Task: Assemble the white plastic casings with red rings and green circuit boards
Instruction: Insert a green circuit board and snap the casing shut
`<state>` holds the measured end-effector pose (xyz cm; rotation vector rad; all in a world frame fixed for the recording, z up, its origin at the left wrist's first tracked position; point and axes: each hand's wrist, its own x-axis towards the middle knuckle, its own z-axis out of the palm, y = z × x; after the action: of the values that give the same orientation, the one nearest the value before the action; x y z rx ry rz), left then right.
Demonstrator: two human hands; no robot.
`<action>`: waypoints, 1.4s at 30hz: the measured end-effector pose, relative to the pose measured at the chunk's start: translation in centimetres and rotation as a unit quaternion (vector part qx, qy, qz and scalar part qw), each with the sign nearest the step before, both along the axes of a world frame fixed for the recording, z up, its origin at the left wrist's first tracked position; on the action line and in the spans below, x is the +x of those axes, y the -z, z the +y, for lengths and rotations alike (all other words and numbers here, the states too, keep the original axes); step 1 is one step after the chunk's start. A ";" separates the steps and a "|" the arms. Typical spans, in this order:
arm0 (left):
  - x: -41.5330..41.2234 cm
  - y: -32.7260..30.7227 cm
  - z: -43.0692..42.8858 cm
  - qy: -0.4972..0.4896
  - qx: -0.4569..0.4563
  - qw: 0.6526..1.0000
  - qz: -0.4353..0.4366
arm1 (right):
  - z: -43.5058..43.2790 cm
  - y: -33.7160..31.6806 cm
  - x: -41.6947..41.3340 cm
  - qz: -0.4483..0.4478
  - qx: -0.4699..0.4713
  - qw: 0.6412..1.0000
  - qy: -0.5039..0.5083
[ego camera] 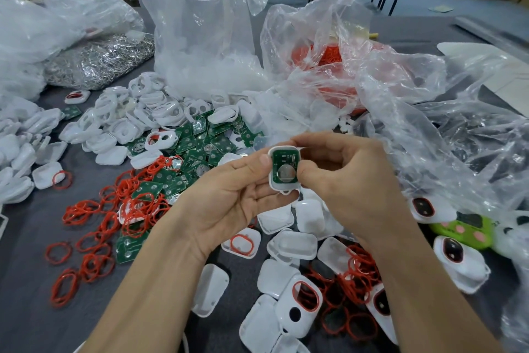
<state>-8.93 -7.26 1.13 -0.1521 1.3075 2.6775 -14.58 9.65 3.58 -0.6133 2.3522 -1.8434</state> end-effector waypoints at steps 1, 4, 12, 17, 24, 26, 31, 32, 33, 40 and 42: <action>0.0 0.0 0.0 0.001 0.000 1.000 0.002 | 0.0 0.0 0.0 0.001 0.000 1.000 0.002; 0.0 0.0 0.0 0.002 0.002 1.000 0.005 | 0.0 0.1 -0.1 0.004 0.000 1.000 0.004; 0.0 0.1 -0.1 0.010 0.012 1.000 0.015 | -0.1 0.1 -0.1 -0.004 -0.006 1.000 0.009; 0.0 0.1 -0.1 0.015 0.007 1.000 0.009 | -0.2 0.1 -0.1 -0.002 0.007 1.000 0.023; -0.2 0.0 0.2 -0.006 -0.024 1.000 -0.005 | -0.1 0.1 0.1 0.029 0.039 0.998 0.036; -0.3 0.0 0.7 -0.037 -0.052 0.998 -0.005 | -0.2 0.1 0.2 0.038 0.048 0.997 0.039; -0.5 0.1 1.5 -0.088 -0.097 0.991 -0.007 | -0.4 0.3 0.4 0.058 0.065 0.995 0.054; -0.6 0.1 1.5 -0.089 -0.099 0.991 -0.006 | -0.5 0.3 0.5 0.060 0.064 0.994 0.060; -0.6 0.1 1.5 -0.087 -0.101 0.991 -0.004 | -0.5 0.4 0.5 0.061 0.063 0.994 0.065; -0.6 0.1 1.6 -0.094 -0.108 0.990 -0.016 | -0.7 0.7 0.3 0.063 0.065 0.995 0.052; -0.6 0.1 1.5 -0.105 -0.116 0.987 -0.022 | -0.3 0.8 -0.3 -0.004 0.028 0.999 0.025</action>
<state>-9.57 -5.75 1.06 -0.3961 1.6730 2.6596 -14.91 9.38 2.77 -0.5450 2.4252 -1.7900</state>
